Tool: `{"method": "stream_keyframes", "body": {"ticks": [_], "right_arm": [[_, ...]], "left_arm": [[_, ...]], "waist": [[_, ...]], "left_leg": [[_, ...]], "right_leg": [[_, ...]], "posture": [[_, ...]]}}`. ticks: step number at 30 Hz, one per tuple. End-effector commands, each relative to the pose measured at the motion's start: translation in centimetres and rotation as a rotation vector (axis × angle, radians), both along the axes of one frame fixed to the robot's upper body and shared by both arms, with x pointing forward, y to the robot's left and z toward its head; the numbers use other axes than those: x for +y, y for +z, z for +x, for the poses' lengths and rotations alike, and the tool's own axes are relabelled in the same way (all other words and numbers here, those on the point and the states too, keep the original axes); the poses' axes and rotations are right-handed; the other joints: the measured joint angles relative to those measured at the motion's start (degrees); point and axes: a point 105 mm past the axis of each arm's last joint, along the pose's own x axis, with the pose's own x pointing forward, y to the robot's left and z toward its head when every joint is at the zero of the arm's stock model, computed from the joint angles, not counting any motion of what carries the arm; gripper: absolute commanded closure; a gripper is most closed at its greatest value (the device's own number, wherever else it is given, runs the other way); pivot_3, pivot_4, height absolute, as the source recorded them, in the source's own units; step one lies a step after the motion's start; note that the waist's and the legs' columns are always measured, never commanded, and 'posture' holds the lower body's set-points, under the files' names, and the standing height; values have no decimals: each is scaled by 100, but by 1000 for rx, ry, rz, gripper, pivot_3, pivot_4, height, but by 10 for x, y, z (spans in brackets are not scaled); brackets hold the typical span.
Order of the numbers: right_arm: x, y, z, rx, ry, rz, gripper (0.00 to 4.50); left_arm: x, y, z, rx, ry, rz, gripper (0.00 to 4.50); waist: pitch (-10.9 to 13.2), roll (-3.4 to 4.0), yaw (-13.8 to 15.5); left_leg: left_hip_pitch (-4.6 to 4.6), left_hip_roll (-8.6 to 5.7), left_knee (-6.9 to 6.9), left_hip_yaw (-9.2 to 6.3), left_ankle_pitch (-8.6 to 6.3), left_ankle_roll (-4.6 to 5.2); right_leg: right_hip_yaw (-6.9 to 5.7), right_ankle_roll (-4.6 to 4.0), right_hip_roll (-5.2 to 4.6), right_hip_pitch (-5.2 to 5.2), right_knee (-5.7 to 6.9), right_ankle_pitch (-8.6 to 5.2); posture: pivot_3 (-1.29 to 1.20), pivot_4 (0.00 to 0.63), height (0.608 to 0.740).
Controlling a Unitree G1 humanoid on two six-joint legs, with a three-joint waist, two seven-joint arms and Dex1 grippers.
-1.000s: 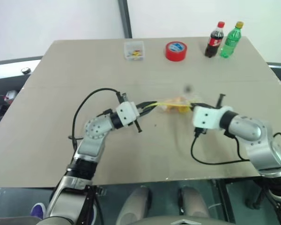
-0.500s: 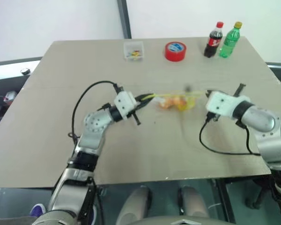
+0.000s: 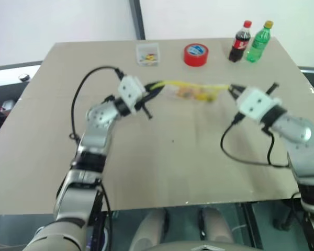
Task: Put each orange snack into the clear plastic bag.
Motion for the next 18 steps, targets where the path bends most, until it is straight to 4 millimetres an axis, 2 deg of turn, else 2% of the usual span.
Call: {"method": "stream_keyframes", "body": {"ticks": [1, 3, 4, 5, 7, 9, 12, 13, 18], "right_arm": [[16, -22, -27, 108, 94, -25, 4264], [21, -38, -39, 177, 124, -21, 4264], [20, -45, -45, 214, 137, -30, 3653], [19, -49, -49, 238, 143, -31, 3458], [15, -49, -54, 275, 138, 6, 2502], [9, -47, -59, 298, 134, 28, 1531], [-12, -40, -73, 361, 109, 122, 195], [-20, -37, -76, 365, 88, 146, 39], [-52, -25, -89, 382, 6, 217, 39]], "left_arm": [[-9, -21, -22, 17, -95, 86, 4500], [-8, -39, -37, 112, -155, 103, 4500], [-5, -44, -45, 162, -182, 106, 3707], [-3, -47, -50, 194, -198, 110, 3501], [4, -48, -54, 266, -187, 69, 2544], [13, -44, -57, 362, -178, 5, 1562], [38, -38, -68, 514, -148, -71, 236], [48, -35, -70, 530, -116, -78, 57], [79, -19, -76, 532, -18, -81, 57]], "waist": [[2, 1, 9], [6, 4, 16], [13, 7, 17], [15, 10, 20], [16, 13, 28], [16, 13, 57], [16, 13, 77], [16, 12, 73], [16, 13, 110]], "left_leg": [[-1, -3, 11, 0, 0, 0], [12, -3, 21, 0, -1, 3], [32, 2, 20, 0, -9, 18], [62, 5, 18, 1, -13, 24], [113, 15, 16, 1, -14, 27], [125, 20, 17, 1, -14, 27], [127, 34, 17, 1, -14, 26], [123, 37, 14, -2, -15, 25], [120, 38, 2, 0, -16, 24]], "right_leg": [[1, 0, -1, -2, 13, 0], [1, 0, 1, 9, 32, 3], [1, -1, 6, 28, 32, 3], [1, -3, 8, 57, 31, 4], [0, -1, 15, 103, 31, 1], [-1, -1, 19, 113, 31, 2], [-1, -2, 29, 113, 31, 3], [-1, -4, 32, 110, 30, 3], [1, -6, 30, 108, 18, 3]], "posture": [[0, 150, 736], [0, 150, 736], [0, 150, 736], [0, 150, 736], [0, 150, 736], [0, 150, 736], [0, 150, 736], [0, 150, 736], [0, 150, 736]]}}
